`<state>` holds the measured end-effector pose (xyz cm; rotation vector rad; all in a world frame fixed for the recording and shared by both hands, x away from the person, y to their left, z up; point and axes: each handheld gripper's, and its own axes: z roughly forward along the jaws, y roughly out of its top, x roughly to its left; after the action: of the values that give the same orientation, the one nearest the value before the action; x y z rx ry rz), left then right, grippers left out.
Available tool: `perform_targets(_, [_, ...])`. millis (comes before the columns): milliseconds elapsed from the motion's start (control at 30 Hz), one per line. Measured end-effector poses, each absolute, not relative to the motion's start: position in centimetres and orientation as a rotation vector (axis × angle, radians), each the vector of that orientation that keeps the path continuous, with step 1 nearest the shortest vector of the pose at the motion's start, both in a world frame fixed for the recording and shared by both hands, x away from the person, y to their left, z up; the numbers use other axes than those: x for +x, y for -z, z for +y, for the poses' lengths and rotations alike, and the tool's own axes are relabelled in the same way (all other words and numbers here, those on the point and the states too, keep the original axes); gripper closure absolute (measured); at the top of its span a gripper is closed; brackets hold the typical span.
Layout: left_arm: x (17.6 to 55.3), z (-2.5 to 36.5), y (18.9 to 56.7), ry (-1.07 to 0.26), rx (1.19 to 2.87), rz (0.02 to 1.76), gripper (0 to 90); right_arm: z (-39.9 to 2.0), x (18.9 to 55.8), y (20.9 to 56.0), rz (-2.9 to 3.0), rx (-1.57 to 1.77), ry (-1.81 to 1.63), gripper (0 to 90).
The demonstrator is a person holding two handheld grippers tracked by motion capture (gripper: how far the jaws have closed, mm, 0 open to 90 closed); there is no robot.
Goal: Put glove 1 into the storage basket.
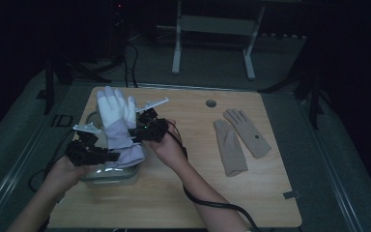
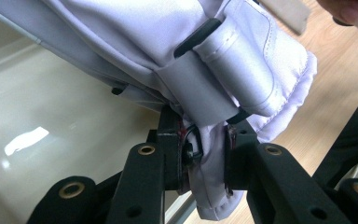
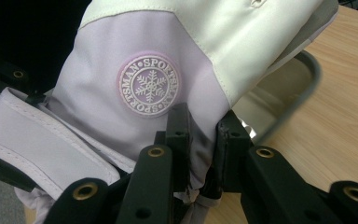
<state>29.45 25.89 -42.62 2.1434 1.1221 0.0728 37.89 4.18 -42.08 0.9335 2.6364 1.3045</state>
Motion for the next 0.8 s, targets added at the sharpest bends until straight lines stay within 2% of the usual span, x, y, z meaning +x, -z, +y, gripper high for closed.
perform_targets(233, [29.9,28.1,43.3,-0.051,2.194,1.141,73.6,6.9,38.1,43.5,2.648,0.971,-1.316,78.4])
perform_targets(333, [30.2,28.8,44.9,-0.011,2.204,1.161,73.6,8.0,38.2,45.1,2.666,1.002,-1.288,78.3])
perform_targets(800, [30.8,27.7,49.1,0.078,2.268,1.219,72.2,8.5,37.9,48.8,2.719,1.072,-1.071,78.4])
